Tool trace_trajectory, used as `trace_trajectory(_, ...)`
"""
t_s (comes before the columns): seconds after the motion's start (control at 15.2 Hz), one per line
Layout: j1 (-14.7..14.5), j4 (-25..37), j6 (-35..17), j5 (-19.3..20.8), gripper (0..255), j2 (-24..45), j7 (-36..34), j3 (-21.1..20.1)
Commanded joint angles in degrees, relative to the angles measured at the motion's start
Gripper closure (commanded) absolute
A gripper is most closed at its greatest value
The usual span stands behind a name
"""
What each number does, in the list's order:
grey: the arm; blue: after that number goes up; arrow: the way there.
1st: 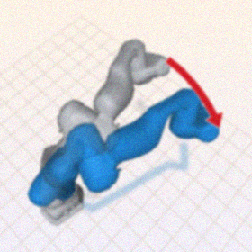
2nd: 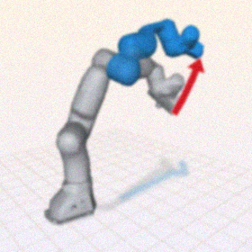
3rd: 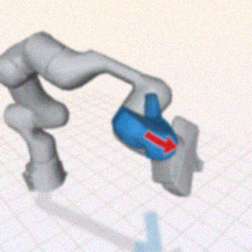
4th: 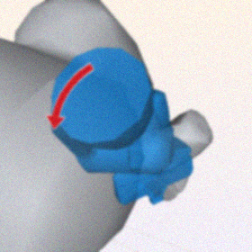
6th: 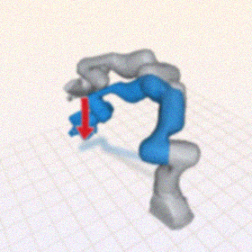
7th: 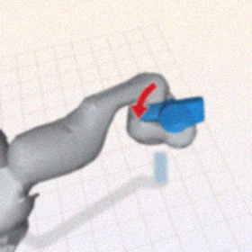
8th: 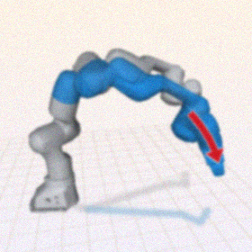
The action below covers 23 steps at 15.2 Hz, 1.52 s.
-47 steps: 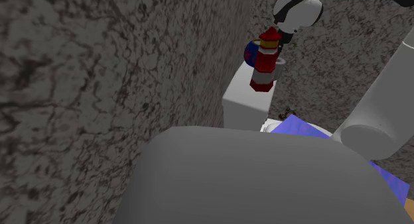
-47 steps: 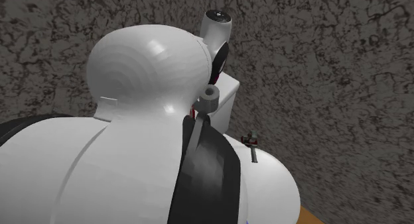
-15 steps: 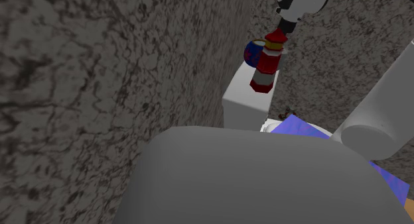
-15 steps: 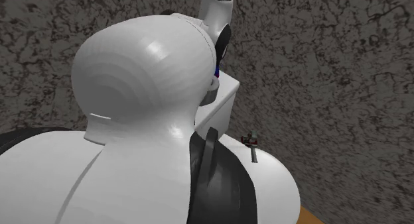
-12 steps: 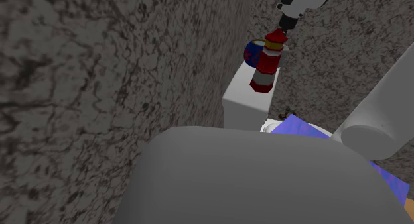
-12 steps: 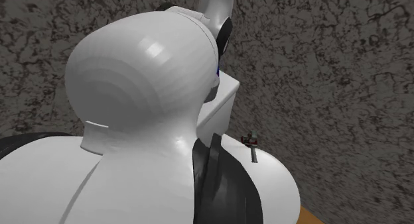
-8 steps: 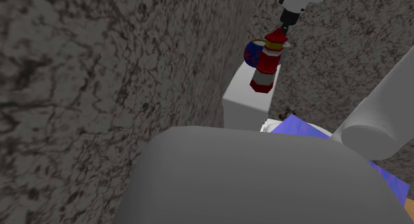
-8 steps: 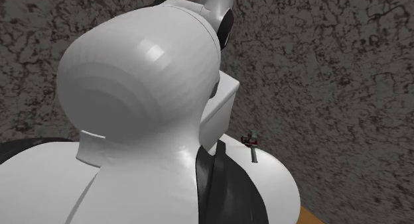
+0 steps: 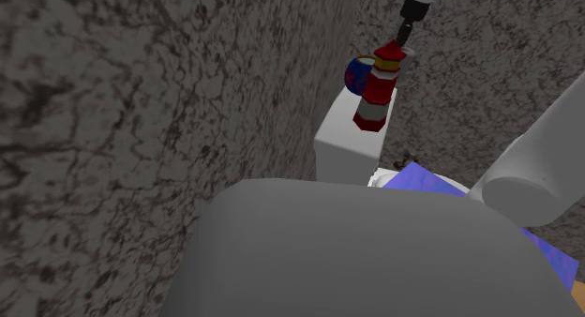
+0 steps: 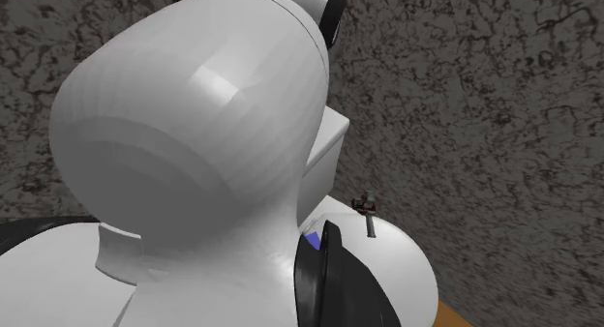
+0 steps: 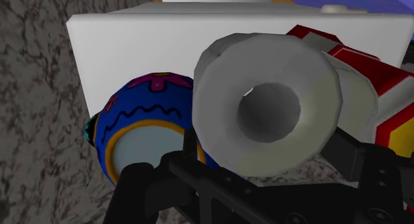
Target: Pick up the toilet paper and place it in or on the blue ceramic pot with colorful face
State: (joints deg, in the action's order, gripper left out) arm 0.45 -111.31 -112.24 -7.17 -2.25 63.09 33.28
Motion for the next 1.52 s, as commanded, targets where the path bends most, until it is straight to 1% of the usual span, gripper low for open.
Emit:
trace_trajectory(0.0,0.03,1.71,1.7,0.1,255,-0.03,-0.17,0.03)
trace_trajectory(0.92,0.03,11.76,11.81,0.53,255,-0.18,-1.46,0.03)
trace_trajectory(1.06,0.45,18.33,13.91,-2.6,255,5.39,-0.34,0.67)
trace_trajectory(1.19,1.56,25.6,16.54,-5.9,255,11.21,0.6,1.03)
trace_trajectory(1.32,3.53,33.88,19.77,-9.32,255,17.35,1.21,1.0)
trace_trajectory(1.45,6.44,43.71,23.77,-12.86,255,24.04,1.3,0.57)
